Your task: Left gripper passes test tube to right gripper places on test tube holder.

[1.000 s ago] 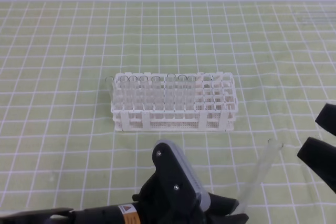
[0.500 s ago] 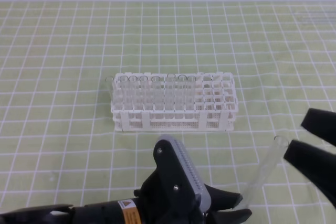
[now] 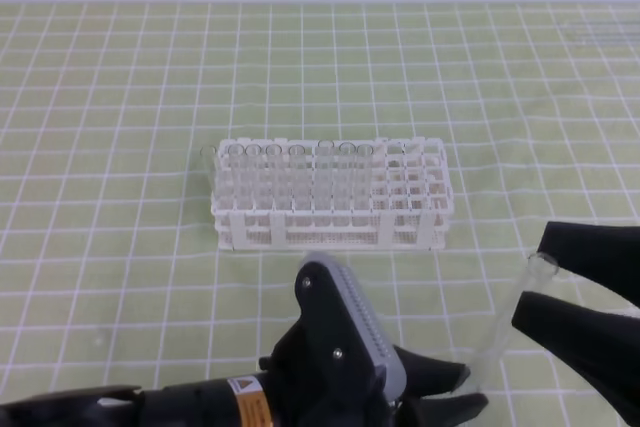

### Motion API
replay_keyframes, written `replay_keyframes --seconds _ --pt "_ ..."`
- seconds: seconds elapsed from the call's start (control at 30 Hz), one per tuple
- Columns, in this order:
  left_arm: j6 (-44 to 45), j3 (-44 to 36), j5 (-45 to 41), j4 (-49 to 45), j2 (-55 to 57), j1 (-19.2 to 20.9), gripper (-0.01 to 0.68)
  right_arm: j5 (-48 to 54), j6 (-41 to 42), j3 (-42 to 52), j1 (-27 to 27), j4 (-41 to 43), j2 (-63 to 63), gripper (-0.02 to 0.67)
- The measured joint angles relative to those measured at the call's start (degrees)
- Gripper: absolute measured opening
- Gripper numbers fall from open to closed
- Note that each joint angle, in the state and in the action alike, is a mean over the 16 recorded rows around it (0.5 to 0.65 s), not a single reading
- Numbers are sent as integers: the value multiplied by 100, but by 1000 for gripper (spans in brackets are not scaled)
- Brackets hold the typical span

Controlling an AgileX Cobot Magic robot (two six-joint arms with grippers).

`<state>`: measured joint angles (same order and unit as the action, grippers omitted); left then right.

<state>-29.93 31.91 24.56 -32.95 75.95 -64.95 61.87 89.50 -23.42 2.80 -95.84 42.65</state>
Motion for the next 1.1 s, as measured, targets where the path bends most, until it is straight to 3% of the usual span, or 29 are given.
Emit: replay_keyframes --seconds 0.43,1.1 --pt "5 158 293 8 159 3 134 78 225 0 0 -211 37 491" --pt "251 162 887 370 450 4 134 78 264 0 0 -202 37 381"
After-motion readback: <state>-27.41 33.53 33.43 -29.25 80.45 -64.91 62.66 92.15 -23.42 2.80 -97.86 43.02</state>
